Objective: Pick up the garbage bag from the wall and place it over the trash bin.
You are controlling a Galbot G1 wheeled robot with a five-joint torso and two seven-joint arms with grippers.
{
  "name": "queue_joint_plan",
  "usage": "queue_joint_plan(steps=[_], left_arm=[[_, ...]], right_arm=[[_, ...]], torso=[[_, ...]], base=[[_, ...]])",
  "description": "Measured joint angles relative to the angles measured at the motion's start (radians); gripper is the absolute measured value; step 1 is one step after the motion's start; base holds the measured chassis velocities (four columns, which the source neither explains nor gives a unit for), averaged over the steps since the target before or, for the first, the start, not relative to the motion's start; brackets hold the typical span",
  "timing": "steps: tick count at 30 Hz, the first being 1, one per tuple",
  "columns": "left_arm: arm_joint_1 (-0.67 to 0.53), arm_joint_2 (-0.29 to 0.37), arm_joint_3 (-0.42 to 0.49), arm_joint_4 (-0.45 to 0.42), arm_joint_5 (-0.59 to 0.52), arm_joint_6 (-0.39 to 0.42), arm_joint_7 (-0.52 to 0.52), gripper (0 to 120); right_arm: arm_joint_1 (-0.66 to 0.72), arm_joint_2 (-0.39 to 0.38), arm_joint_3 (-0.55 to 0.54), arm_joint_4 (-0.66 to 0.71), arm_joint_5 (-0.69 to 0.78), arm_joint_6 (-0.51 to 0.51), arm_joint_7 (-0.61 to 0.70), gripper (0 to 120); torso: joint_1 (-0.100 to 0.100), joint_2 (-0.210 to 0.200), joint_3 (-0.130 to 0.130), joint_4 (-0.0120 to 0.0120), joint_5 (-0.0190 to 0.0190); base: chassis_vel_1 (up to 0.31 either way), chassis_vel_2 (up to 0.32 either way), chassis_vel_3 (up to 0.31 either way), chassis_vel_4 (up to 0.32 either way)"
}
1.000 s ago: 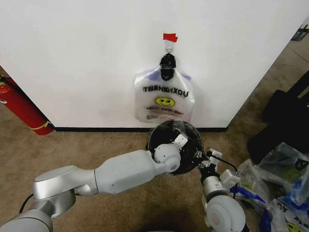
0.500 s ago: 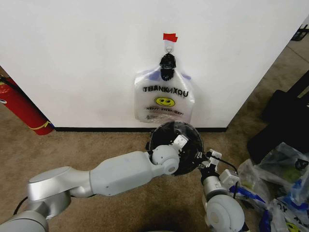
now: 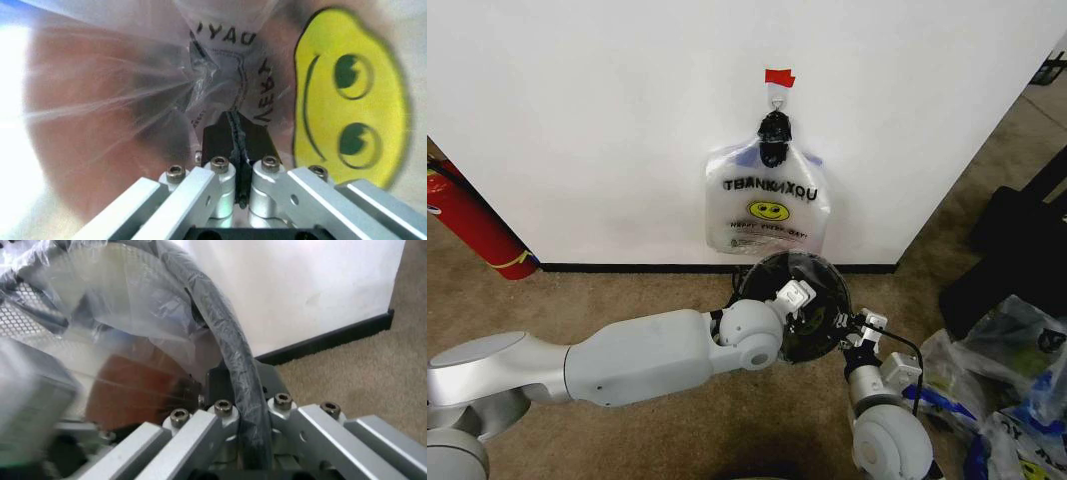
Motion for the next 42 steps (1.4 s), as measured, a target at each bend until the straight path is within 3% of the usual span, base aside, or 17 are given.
queue_joint_plan(steps=[12, 22, 27, 32, 36, 37, 42], left_arm=[[-0.021, -0.093, 0.082, 0.174, -0.066, 0.0, 0.013, 0], [0.002, -0.179, 0.051, 0.278, -0.072, -0.001, 0.03, 0], [0.013, -0.185, 0.029, 0.288, -0.073, -0.001, 0.031, 0], [0.018, -0.159, 0.001, 0.229, -0.088, -0.001, 0.018, 0], [0.042, -0.073, -0.014, 0.045, -0.082, -0.038, 0.008, 0], [0.042, -0.073, -0.014, 0.045, -0.082, -0.038, 0.008, 0], [0.087, 0.043, -0.091, -0.143, -0.087, -0.132, 0.084, 0]], right_arm=[[0.003, -0.011, -0.001, 0.007, 0.003, 0.001, 0.0, 0], [0.003, -0.008, -0.003, 0.007, 0.009, 0.003, 0.0, 0], [0.003, -0.002, -0.001, 0.002, 0.018, 0.004, 0.001, 0], [0.006, 0.0, 0.006, -0.008, 0.042, 0.003, 0.01, 0], [0.018, 0.002, 0.012, -0.005, 0.155, -0.036, 0.061, 0], [0.018, 0.002, 0.012, -0.005, 0.155, -0.036, 0.061, 0], [0.034, 0.0, 0.025, -0.01, 0.251, -0.07, 0.097, 0]], torso=[[0.0, 0.0, 0.0, 0.0001, 0.0002], [0.0, 0.0, 0.0, 0.0, 0.0003], [0.0, 0.0, 0.0, 0.0, 0.0002], [0.0, 0.0, 0.0, -0.0001, 0.0], [0.0, 0.0, 0.0, 0.0002, 0.0], [0.0, 0.0, 0.0, 0.0002, 0.0], [0.0, 0.0, 0.0, -0.0002, -0.0001]], base=[[0.0, 0.0, 0.0, 0.0], [0.0, 0.0, 0.0, 0.0], [0.0, 0.0, 0.0, 0.0], [0.0, 0.0, 0.0, 0.0], [0.0, 0.0, 0.0, 0.0], [0.0, 0.0, 0.0, 0.0], [0.0, 0.0, 0.0, 0.0]])
